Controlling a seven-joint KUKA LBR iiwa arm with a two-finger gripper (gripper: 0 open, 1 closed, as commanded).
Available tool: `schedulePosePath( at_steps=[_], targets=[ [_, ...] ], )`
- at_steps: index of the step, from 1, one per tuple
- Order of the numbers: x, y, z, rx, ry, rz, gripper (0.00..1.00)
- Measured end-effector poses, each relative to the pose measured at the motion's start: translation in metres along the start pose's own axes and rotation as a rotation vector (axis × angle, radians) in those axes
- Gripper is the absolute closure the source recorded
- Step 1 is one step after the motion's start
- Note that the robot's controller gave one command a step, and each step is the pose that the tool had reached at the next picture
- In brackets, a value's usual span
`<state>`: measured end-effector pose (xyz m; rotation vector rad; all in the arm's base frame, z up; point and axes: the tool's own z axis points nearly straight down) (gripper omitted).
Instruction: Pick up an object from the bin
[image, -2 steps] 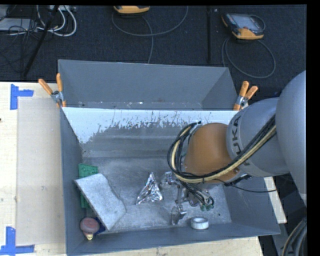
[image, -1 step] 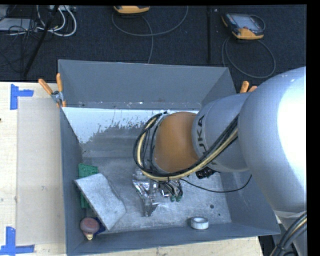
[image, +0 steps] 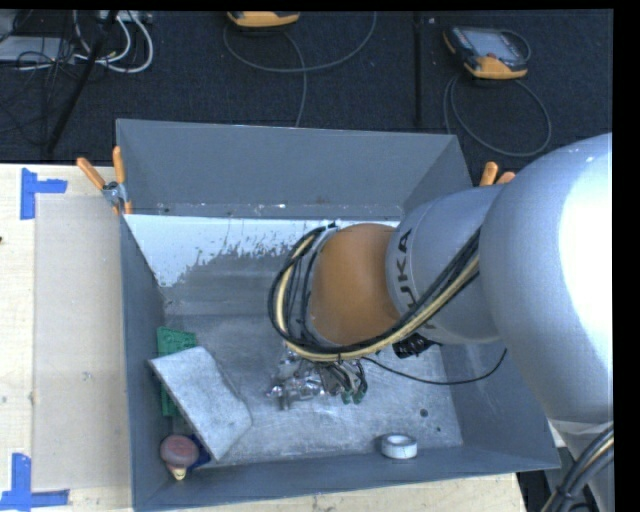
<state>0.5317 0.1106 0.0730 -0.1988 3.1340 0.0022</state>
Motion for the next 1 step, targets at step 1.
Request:
schedulePosePath(
  at_steps=[1],
  targets=[
    [-0.0091,-0.0351,-0.1591,0.002,-0.008,-0.084,1.00]
  ],
)
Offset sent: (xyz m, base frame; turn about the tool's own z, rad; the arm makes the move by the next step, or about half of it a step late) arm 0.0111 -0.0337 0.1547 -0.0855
